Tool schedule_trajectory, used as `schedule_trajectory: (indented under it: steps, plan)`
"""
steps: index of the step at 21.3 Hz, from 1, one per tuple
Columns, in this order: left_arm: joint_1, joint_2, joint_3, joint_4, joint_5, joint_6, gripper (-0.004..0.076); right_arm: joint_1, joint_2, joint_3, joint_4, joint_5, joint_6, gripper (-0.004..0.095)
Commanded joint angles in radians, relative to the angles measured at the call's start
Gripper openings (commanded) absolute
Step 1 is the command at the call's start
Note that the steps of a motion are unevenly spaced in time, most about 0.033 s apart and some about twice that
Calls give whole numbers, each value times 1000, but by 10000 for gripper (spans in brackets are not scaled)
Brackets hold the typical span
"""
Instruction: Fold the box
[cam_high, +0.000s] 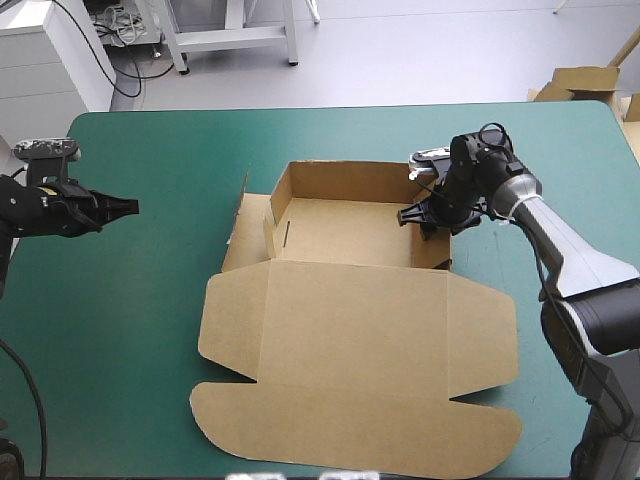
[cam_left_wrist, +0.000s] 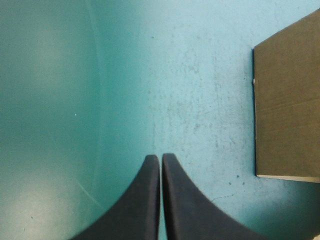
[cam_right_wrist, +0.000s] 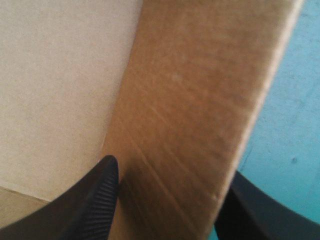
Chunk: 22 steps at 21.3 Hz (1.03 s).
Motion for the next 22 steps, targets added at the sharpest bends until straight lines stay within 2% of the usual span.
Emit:
schedule_trajectory:
  steps: [1, 2, 4, 5, 10, 11, 13, 15, 16, 18, 22]
  plan:
    - [2, -28, -26, -25, -48, 0, -1, -12, -41, -23, 10, -24, -21, 407]
    - [2, -28, -26, -25, -49, 0, -1, -12, -41, -23, 12, -22, -21, 360]
    - [2, -28, -26, -22, -49, 0, -1, -12, -41, -23, 18, -18, -21, 183]
    - [2, -28, -26, -22, -49, 0, -1, -12, -41, -23, 18, -12, -27, -26]
    - [2, -26, -26, -9, -45, 0, 0, -18, -45, -37, 22, 15, -27, -20]
    - [2, -26, -26, -9, -45, 0, 28, -28, -62, -44, 25, 15, -27, -20]
    - [0, -26, -26, -25, -45, 0, 162, -37, -95, -58, 24, 15, -27, -21]
    - [0, -26, -26, -63, -45, 0, 375, -52, -130, -58, 29, 15, -34, -21]
    - [0, -26, -26, -94, -45, 0, 521, -62, -153, -58, 40, 15, -45, -21]
    - [0, -24, -26, -159, -52, 0, 643, -83, -189, -58, 98, 15, -66, -21]
    - [0, 17, -26, -267, -52, -41, 638, -147, -275, -58, 195, 17, -104, -21]
